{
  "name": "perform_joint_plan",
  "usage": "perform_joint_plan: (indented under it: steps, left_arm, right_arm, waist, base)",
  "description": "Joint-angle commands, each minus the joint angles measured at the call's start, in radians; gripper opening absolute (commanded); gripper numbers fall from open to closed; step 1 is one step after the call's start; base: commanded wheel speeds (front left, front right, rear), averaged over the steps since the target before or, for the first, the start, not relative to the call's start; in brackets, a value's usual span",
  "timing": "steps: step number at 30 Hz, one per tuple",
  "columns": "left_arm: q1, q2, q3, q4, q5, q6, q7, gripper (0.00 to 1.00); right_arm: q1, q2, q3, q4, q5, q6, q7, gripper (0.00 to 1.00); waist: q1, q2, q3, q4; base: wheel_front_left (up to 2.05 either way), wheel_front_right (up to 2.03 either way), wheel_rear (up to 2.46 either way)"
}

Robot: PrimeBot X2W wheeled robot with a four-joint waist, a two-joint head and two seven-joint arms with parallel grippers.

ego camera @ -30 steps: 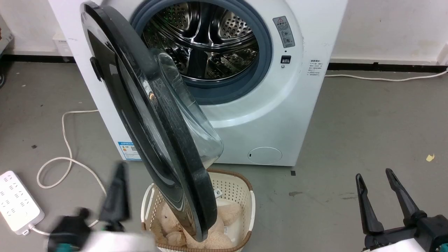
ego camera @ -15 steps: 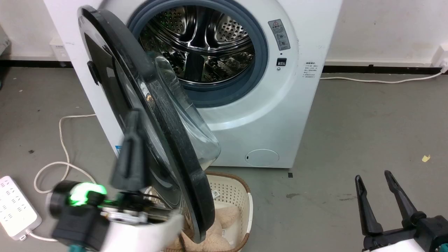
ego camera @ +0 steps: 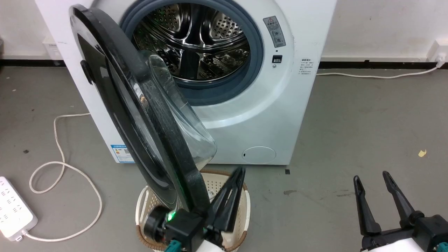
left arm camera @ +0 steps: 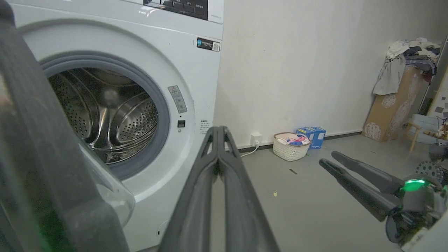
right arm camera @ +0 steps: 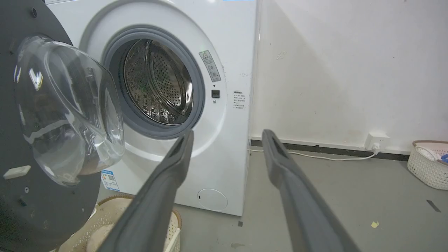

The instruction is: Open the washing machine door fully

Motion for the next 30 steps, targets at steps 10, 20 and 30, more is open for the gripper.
perform_joint_plan:
  steps: [10,20,30]
  left_arm:
    - [0.013,0.014,0.067,0.314,-0.052,0.080,-0.030,0.00]
    - [0.049,0.042,0.079,0.303,-0.060,0.086,-0.064,0.00]
    - [0.073,0.085,0.104,0.229,-0.065,0.107,-0.035,0.00]
  right_arm:
    - [-0.005,0.004,0.011,0.008,0.011,0.001,-0.005,1.00]
    - [0.011,0.004,0.010,0.020,0.013,0.001,-0.005,1.00]
    - [0.019,0.004,0.025,0.034,0.019,0.001,-0.005,1.00]
  waist:
    - [0.0000,0.0000,0.018,0.005]
    - [0.0000,0.0000,0.004,0.115]
    - [0.0000,0.0000,0.006,0.298]
  base:
    - [0.00,0.00,0.00]
    - [0.00,0.00,0.00]
    - [0.00,0.00,0.00]
